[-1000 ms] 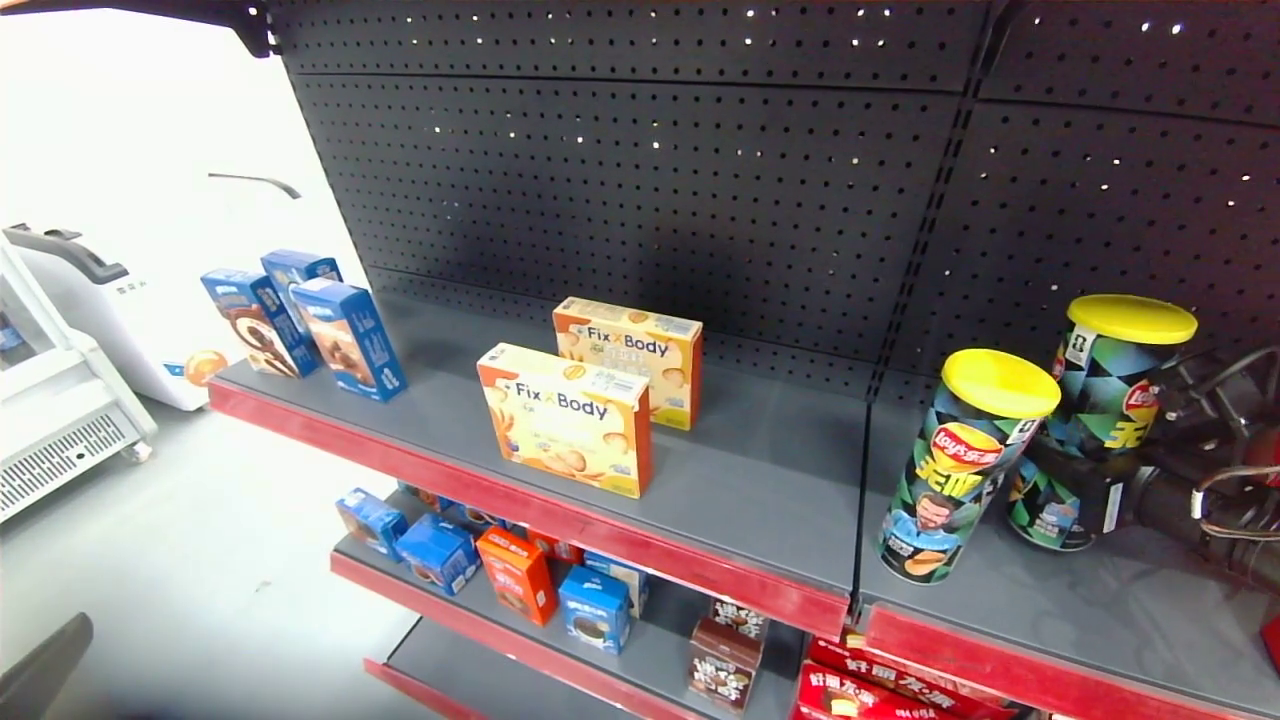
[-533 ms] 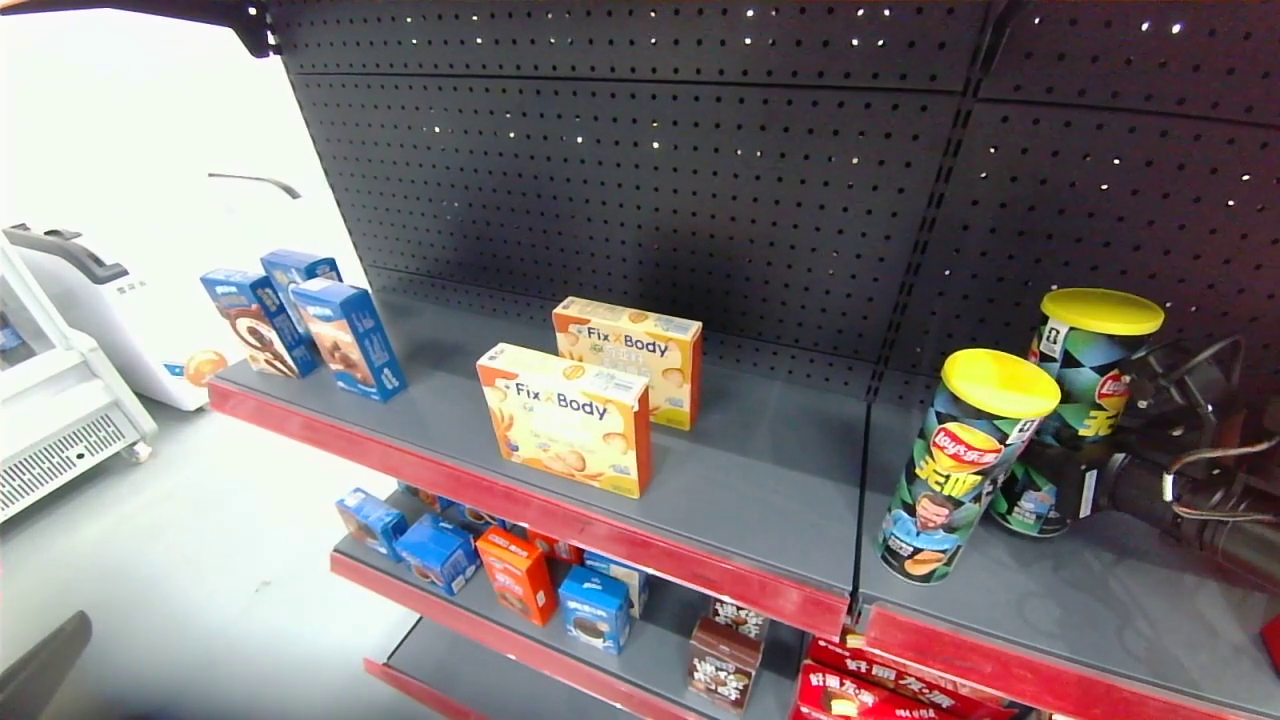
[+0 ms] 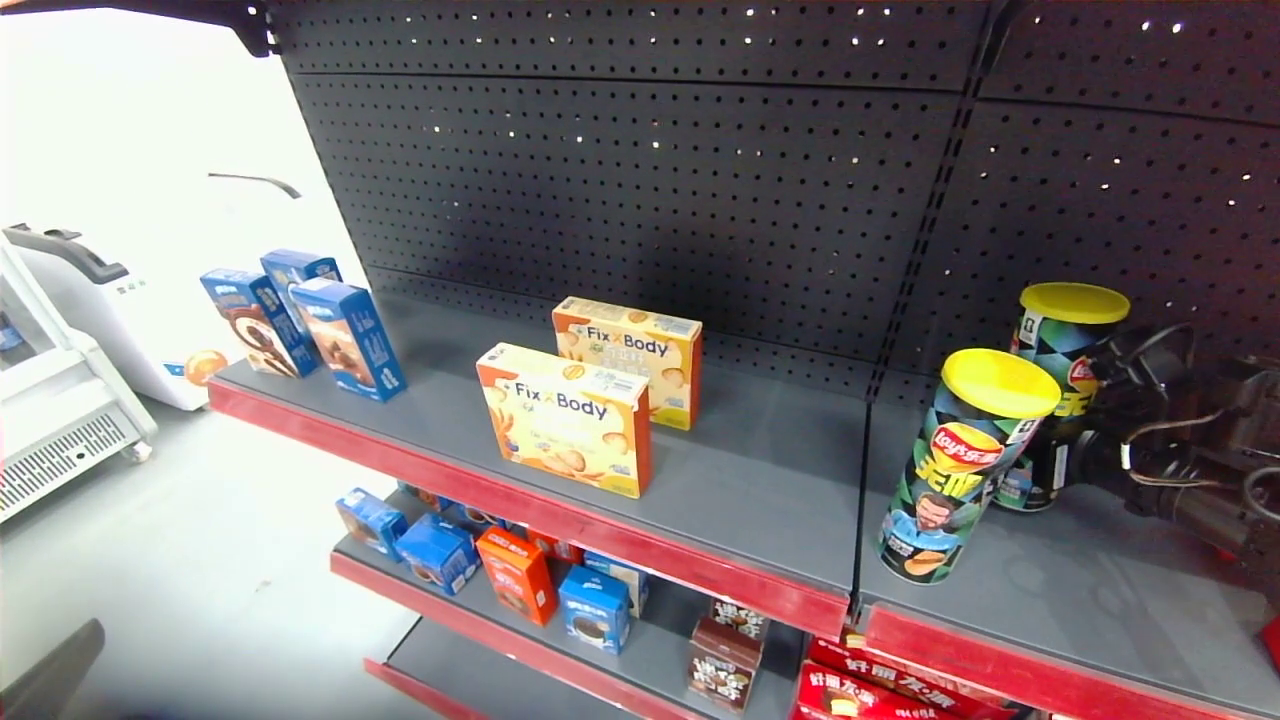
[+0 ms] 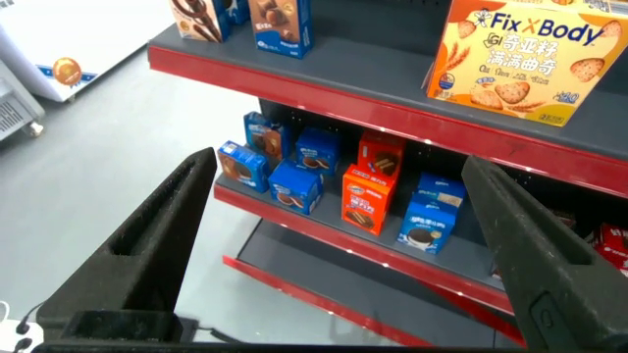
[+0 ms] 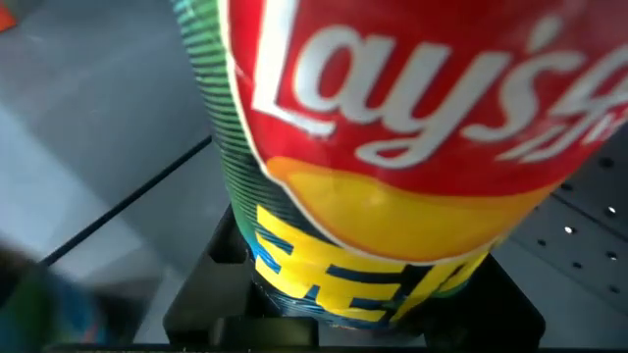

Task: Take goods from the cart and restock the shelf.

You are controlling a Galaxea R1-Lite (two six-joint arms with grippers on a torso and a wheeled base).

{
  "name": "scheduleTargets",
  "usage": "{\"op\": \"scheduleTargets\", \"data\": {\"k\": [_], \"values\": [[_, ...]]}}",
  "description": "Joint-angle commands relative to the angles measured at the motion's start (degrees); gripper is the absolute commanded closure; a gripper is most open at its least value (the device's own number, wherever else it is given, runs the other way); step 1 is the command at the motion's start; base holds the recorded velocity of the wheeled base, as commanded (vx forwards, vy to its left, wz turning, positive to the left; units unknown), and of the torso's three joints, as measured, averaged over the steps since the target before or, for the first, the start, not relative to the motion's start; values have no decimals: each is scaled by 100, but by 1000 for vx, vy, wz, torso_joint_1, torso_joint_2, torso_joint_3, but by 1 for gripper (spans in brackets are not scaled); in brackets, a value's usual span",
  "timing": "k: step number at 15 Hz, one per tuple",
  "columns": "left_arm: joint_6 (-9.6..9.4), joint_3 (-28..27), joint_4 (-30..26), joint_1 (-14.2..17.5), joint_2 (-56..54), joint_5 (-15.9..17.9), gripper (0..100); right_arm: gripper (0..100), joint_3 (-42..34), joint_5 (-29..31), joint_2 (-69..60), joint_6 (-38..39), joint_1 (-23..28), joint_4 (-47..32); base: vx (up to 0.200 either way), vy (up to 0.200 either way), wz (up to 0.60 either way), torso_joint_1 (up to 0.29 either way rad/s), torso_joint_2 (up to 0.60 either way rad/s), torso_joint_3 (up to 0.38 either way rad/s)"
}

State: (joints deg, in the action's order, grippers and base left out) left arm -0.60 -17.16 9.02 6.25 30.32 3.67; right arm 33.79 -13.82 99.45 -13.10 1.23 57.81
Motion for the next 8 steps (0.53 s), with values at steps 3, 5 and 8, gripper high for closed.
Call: {"op": "scheduleTargets", "data": {"k": [3,5,8], "values": [[-2,20,3,16,9,2,0,100,435,126,496,10,-167,20,0,0,0,0,0,0],[-2,38,3,16,9,2,0,100,602,310,655,18,-273,29,0,0,0,0,0,0],[-2,38,3,16,9,2,0,100,655,442,760,27,-378,38,0,0,0,0,0,0]]}}
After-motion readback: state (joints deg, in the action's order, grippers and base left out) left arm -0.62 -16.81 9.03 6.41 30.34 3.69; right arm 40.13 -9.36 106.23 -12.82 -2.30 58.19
